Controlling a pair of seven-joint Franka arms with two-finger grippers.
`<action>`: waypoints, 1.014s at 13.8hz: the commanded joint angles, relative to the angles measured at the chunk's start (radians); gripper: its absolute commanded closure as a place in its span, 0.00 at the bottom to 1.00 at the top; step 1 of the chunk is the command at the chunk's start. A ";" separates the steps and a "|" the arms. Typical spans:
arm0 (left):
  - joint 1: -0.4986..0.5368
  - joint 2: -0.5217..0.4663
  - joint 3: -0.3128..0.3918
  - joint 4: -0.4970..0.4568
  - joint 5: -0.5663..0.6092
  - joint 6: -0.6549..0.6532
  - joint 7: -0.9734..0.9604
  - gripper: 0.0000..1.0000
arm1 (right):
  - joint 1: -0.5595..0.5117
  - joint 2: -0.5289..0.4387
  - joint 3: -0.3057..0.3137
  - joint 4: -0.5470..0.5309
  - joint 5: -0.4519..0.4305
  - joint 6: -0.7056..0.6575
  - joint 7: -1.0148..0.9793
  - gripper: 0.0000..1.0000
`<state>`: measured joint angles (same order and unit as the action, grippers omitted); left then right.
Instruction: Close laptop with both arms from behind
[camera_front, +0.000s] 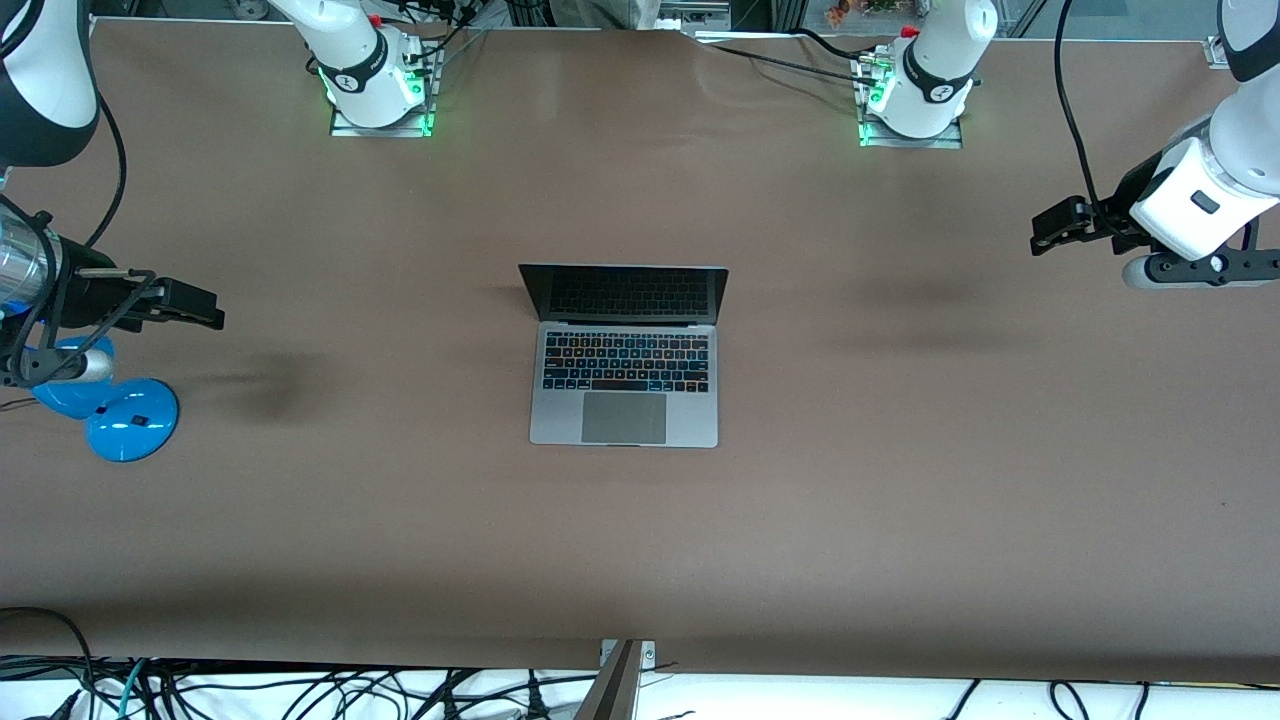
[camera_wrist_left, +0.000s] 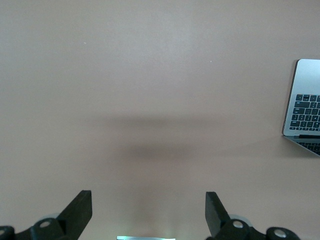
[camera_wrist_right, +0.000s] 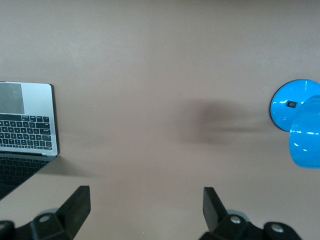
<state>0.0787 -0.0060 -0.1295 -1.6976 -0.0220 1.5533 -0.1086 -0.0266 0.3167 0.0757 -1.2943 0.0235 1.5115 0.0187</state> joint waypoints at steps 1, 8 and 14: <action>0.006 0.009 -0.004 0.023 -0.012 -0.002 -0.003 0.00 | -0.004 -0.022 0.003 -0.006 -0.011 -0.014 0.004 0.00; 0.006 0.009 -0.004 0.023 -0.012 -0.002 -0.003 0.00 | -0.004 -0.021 0.003 -0.006 -0.010 -0.013 0.000 0.00; 0.007 0.006 -0.036 0.021 -0.013 -0.002 -0.046 0.00 | -0.006 -0.021 0.003 -0.006 -0.008 -0.007 -0.002 0.00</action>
<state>0.0786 -0.0060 -0.1448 -1.6976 -0.0220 1.5533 -0.1173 -0.0267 0.3166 0.0756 -1.2943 0.0232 1.5119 0.0189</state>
